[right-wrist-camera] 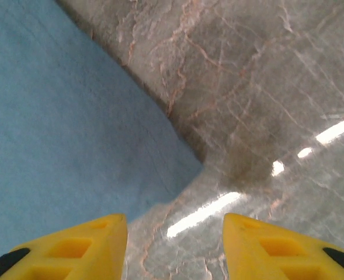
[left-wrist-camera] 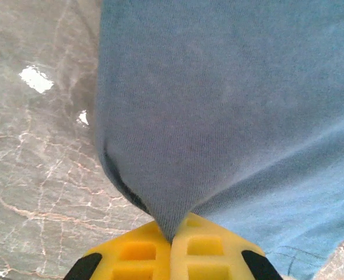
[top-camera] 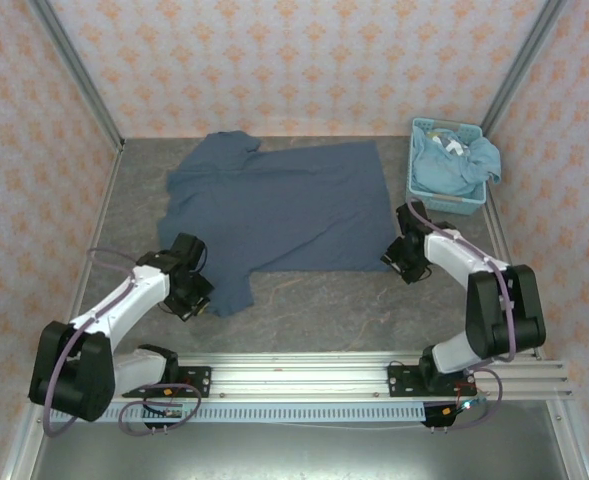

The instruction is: Fold and stack the t-shirts

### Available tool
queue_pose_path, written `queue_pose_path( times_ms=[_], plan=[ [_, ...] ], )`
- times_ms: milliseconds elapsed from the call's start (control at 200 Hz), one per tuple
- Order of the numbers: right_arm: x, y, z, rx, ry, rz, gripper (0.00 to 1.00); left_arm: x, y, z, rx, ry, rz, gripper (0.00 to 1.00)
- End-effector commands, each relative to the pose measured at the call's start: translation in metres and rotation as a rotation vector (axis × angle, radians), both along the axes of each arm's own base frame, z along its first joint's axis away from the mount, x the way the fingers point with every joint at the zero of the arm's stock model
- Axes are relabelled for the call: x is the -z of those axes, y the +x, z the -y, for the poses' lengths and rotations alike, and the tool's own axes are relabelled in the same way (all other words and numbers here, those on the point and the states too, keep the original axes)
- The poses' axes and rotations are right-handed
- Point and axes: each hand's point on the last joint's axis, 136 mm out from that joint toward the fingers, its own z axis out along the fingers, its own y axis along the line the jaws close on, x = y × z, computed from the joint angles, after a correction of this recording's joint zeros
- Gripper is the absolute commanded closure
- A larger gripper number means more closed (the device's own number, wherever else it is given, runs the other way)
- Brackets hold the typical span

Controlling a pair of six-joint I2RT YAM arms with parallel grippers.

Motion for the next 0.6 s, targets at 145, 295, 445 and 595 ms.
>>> queue_pose_path(
  times_ms=[145, 295, 445, 595],
  plan=[
    [0.004, 0.021, 0.009, 0.045, -0.042, 0.038, 0.57, -0.001, -0.023, -0.009, -0.039, 0.031, -0.041, 1.0],
    [0.017, 0.01, 0.014, 0.072, -0.071, -0.053, 0.71, -0.003, -0.026, -0.005, -0.041, 0.007, -0.036, 1.0],
    [0.012, -0.006, 0.025, 0.121, -0.115, -0.064, 0.9, -0.009, -0.031, -0.003, -0.046, -0.011, -0.037, 1.0],
    [-0.007, -0.018, 0.03, 0.112, -0.147, -0.048, 1.0, -0.019, -0.04, 0.0, -0.047, -0.028, -0.035, 1.0]
  ],
)
